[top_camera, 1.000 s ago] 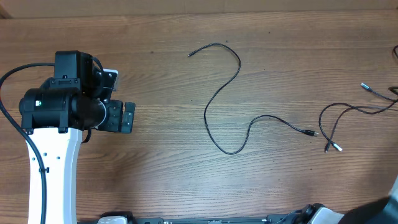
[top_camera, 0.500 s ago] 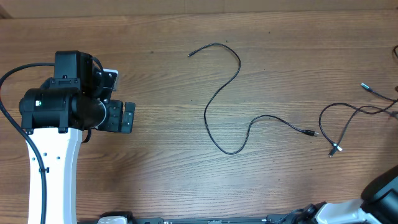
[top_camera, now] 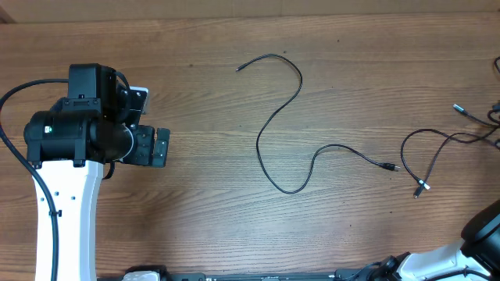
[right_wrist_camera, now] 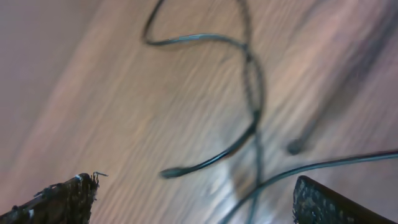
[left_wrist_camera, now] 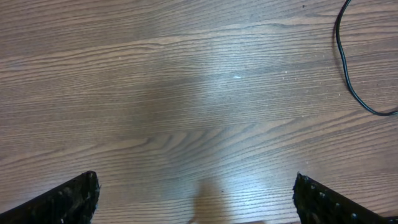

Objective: Untangle cables
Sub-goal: 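Move the right gripper back left to the remaining cable and grasp it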

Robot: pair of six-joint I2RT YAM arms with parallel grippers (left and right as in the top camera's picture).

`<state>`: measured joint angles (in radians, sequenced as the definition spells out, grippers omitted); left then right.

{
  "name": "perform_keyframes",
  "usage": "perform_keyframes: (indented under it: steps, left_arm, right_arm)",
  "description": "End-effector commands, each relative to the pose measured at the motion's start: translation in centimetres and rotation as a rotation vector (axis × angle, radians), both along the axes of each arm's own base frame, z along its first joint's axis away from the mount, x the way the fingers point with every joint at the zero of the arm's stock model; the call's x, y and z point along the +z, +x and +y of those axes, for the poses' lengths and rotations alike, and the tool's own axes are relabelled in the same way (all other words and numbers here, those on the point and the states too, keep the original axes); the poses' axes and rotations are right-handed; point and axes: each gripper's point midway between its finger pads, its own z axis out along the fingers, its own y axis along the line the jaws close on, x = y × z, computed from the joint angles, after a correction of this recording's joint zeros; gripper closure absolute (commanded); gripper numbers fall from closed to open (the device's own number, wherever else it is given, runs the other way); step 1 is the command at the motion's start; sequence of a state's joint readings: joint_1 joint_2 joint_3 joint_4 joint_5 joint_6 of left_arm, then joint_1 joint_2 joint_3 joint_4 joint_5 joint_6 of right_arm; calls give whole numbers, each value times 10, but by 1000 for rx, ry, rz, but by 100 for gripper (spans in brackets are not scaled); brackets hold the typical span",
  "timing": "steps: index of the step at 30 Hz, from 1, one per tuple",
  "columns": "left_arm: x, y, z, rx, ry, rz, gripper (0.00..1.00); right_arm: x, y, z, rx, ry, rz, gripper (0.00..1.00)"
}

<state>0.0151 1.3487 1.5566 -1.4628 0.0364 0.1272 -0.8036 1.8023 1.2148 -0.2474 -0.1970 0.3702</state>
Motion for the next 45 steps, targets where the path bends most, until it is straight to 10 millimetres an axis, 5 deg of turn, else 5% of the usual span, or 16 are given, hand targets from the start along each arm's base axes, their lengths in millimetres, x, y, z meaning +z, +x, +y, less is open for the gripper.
perform_keyframes:
  steps: [1,12,17,25,31,37,45]
  left_arm:
    - [1,1,2,7,3,-1,0]
    - [1,1,2,7,3,-1,0]
    - [1,1,2,7,3,-1,1]
    - [1,1,2,7,3,-1,0]
    - [1,1,2,7,3,-1,0]
    - [1,1,2,7,3,-1,1]
    - [1,1,2,7,3,-1,0]
  right_arm:
    - [19,24,29,161,93,-131,0]
    - [53,48,118,544,361,-360,0]
    - [37,47,157,614,434,-280,0]
    - [5,42,266,867,478,-49,0]
    - [-26,14,338,928,515,244,0]
    - [-54,-16,362,771,470,533,0]
    - [-70,-39,412,685,515,645,0]
